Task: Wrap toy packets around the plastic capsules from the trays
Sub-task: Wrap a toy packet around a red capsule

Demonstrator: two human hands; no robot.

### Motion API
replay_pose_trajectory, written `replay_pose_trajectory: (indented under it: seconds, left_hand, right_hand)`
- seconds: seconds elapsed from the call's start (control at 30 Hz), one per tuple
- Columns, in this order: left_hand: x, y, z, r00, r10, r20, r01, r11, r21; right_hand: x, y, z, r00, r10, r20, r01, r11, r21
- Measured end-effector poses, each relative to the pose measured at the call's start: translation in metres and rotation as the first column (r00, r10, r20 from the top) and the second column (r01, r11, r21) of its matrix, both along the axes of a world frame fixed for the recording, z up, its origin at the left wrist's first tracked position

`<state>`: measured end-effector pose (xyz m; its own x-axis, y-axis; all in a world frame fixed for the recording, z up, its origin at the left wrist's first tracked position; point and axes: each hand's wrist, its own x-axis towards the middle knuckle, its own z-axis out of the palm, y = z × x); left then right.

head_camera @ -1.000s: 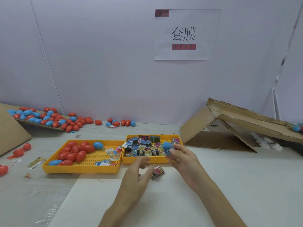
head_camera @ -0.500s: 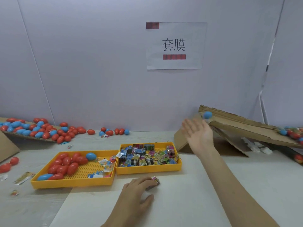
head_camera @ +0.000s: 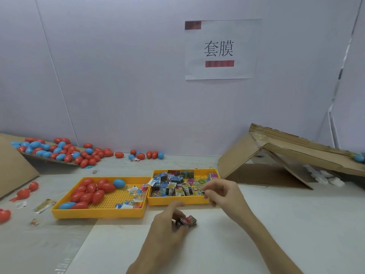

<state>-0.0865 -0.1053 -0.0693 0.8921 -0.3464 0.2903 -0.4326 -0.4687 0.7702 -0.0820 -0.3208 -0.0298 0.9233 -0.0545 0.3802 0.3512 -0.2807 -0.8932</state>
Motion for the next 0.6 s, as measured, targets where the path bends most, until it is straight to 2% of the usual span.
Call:
replay_pose_trajectory:
  seconds: [0.1, 0.23, 0.37, 0.53, 0.6]
  left_hand:
    - [0.000, 0.000, 0.005, 0.997, 0.008, -0.078, -0.021, 0.984, -0.177]
    - [0.000, 0.002, 0.012, 0.974, -0.023, -0.224, -0.073, 0.909, -0.410]
    - [0.001, 0.005, 0.016, 0.918, -0.101, -0.385, -0.155, 0.800, -0.579]
    - [0.003, 0.007, 0.016, 0.863, -0.200, -0.463, -0.223, 0.673, -0.705]
    - [0.004, 0.008, 0.015, 0.848, -0.228, -0.478, -0.241, 0.638, -0.731]
  right_hand:
    - [-0.006, 0.016, -0.002, 0.993, 0.100, -0.058, -0.109, 0.977, -0.181]
    - [-0.009, 0.028, -0.006, 0.982, 0.168, -0.088, -0.184, 0.957, -0.224]
    - [-0.009, 0.031, -0.006, 0.971, 0.203, -0.127, -0.220, 0.966, -0.136]
    - [-0.009, 0.031, -0.005, 0.956, 0.260, -0.136, -0.255, 0.966, 0.050]
    - [-0.008, 0.032, -0.006, 0.958, 0.253, -0.135, -0.244, 0.967, 0.077]
